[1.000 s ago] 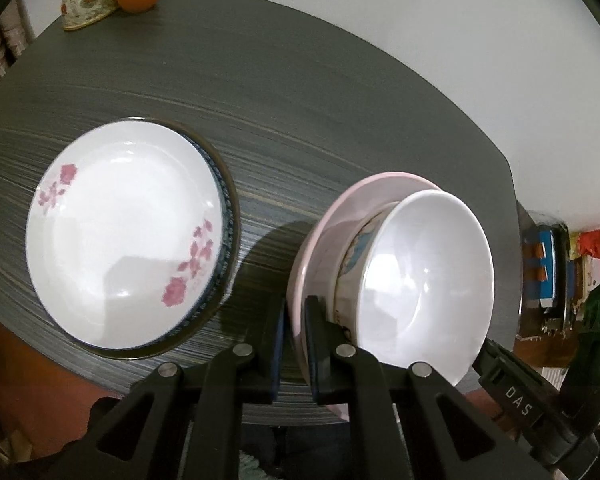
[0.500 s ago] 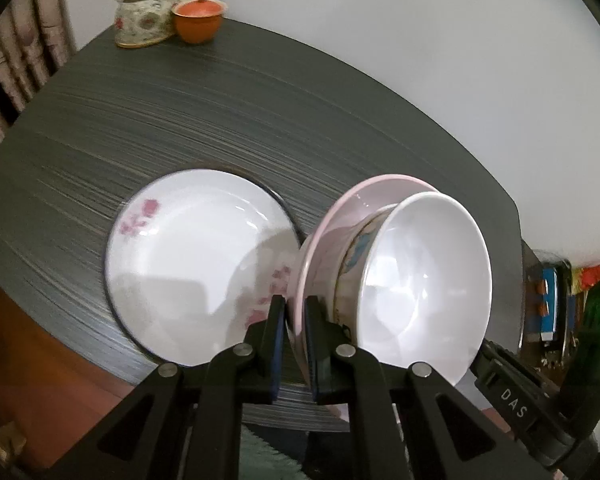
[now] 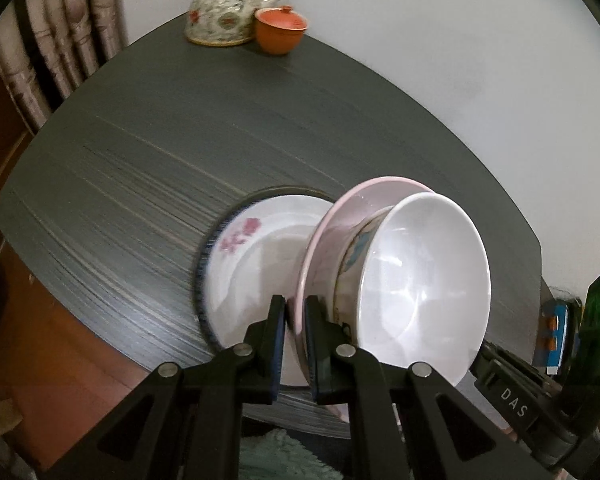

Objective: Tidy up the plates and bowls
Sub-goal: 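Carry the nested bowls with both tools onto the plate stack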

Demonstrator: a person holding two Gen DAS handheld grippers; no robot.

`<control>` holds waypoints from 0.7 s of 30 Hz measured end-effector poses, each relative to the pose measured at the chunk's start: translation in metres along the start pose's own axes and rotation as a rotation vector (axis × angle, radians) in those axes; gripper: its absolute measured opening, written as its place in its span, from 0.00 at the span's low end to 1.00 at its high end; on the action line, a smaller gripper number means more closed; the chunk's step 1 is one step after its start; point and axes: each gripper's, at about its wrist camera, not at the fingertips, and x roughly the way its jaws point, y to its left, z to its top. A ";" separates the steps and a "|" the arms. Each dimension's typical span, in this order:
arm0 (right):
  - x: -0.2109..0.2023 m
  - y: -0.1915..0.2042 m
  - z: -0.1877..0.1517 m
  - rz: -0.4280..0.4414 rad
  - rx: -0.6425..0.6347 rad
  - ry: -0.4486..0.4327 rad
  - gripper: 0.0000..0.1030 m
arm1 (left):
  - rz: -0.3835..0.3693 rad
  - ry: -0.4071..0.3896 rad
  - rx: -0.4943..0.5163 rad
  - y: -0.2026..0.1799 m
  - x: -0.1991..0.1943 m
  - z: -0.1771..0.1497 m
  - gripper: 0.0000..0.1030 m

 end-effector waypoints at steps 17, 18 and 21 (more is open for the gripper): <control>0.035 0.033 0.004 -0.043 -0.042 0.046 0.11 | -0.014 0.033 -0.052 0.037 0.016 0.006 0.08; 0.037 0.034 0.005 -0.046 -0.043 0.047 0.11 | -0.014 0.033 -0.053 0.037 0.016 0.006 0.08; 0.040 0.036 0.004 -0.053 -0.039 0.046 0.11 | -0.017 0.032 -0.056 0.039 0.017 0.008 0.08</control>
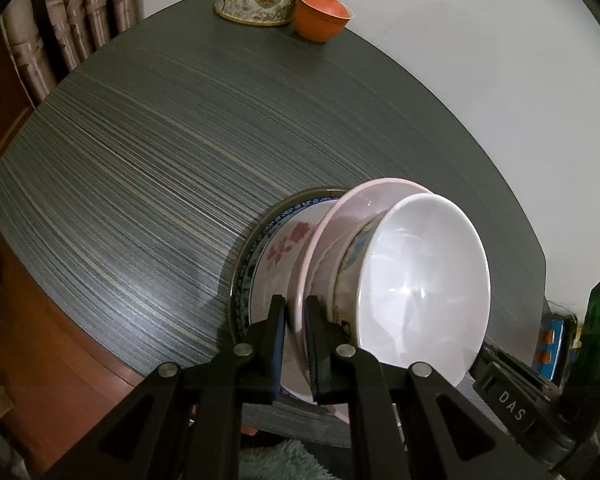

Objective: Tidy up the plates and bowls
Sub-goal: 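Carry the nested bowls with both tools onto the plate stack, then open both tools and pull them back from the bowls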

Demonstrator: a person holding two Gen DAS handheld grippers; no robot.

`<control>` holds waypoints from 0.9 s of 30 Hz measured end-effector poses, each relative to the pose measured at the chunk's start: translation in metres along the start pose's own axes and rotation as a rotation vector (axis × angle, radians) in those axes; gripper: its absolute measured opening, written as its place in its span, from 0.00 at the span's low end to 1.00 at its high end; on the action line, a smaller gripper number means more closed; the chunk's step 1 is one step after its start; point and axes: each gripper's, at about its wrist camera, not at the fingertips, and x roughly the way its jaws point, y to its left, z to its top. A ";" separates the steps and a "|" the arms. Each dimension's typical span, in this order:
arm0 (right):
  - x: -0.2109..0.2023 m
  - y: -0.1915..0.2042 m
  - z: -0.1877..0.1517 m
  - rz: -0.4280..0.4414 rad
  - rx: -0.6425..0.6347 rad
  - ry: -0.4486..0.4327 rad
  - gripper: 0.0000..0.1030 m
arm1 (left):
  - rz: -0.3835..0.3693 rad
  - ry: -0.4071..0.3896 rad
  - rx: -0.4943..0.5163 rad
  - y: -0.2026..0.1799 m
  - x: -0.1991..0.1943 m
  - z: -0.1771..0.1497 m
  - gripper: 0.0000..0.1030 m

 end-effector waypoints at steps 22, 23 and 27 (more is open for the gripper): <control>0.001 0.001 0.001 -0.001 -0.013 -0.002 0.14 | 0.058 -0.030 0.042 -0.002 -0.003 -0.002 0.11; 0.001 0.001 0.001 -0.003 -0.015 -0.003 0.14 | 0.063 -0.031 0.047 -0.004 -0.003 -0.002 0.11; 0.000 -0.002 0.001 -0.011 -0.017 -0.012 0.21 | 0.094 -0.051 0.075 -0.009 -0.007 -0.004 0.14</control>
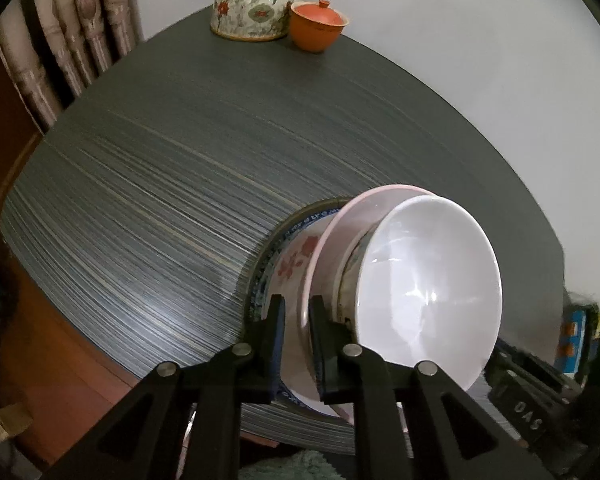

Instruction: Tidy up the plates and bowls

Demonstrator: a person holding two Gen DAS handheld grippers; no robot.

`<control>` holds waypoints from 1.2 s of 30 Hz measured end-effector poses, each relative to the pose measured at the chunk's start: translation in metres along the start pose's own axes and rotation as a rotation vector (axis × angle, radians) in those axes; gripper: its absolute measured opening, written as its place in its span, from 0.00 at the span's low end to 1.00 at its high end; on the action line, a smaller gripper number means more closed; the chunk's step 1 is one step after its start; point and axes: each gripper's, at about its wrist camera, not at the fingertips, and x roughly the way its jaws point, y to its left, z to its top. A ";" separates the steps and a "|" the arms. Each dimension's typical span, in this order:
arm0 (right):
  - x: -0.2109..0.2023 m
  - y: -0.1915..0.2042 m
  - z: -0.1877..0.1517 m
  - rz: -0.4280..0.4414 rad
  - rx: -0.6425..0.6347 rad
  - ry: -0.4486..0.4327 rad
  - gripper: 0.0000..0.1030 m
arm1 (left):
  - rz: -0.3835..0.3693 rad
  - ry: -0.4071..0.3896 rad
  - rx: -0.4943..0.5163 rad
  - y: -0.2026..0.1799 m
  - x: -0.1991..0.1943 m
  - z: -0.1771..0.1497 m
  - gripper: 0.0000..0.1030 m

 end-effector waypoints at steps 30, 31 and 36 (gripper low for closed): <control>-0.043 -0.019 -0.057 0.016 -0.047 -0.150 0.92 | 0.124 -0.250 0.212 -0.048 -0.078 -0.069 0.51; -0.043 -0.017 -0.060 0.015 -0.056 -0.156 0.92 | 0.130 -0.255 0.220 -0.051 -0.078 -0.073 0.52; -0.047 -0.015 -0.073 0.003 -0.082 -0.181 0.98 | 0.144 -0.267 0.245 -0.066 -0.074 -0.085 0.56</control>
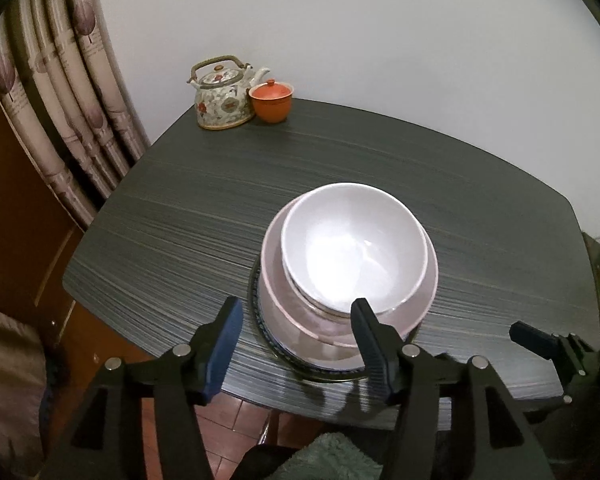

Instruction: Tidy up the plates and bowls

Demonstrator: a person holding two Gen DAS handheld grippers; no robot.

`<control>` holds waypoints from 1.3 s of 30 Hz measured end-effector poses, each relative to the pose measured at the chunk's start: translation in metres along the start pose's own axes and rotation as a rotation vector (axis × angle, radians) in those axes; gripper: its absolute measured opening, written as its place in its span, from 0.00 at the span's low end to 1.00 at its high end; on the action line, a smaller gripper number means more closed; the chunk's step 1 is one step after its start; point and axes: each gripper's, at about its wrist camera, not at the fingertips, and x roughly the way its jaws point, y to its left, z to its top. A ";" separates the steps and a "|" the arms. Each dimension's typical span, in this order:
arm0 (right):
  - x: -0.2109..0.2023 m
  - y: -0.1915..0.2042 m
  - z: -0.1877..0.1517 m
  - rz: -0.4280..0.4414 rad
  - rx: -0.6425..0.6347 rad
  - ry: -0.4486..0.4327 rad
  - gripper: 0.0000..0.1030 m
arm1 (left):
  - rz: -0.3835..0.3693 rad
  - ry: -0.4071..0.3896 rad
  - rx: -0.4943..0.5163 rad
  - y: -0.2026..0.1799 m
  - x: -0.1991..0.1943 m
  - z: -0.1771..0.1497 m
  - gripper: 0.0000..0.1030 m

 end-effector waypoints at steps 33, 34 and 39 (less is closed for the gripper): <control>0.009 0.011 -0.022 0.009 -0.051 0.043 0.99 | 0.006 0.046 0.027 -0.017 0.012 -0.010 0.56; 0.009 0.011 -0.022 0.006 -0.051 0.043 0.99 | 0.007 0.045 0.027 -0.017 0.012 -0.010 0.56; 0.010 0.014 -0.020 0.007 -0.052 0.044 0.99 | 0.012 0.045 0.027 -0.017 0.014 -0.010 0.56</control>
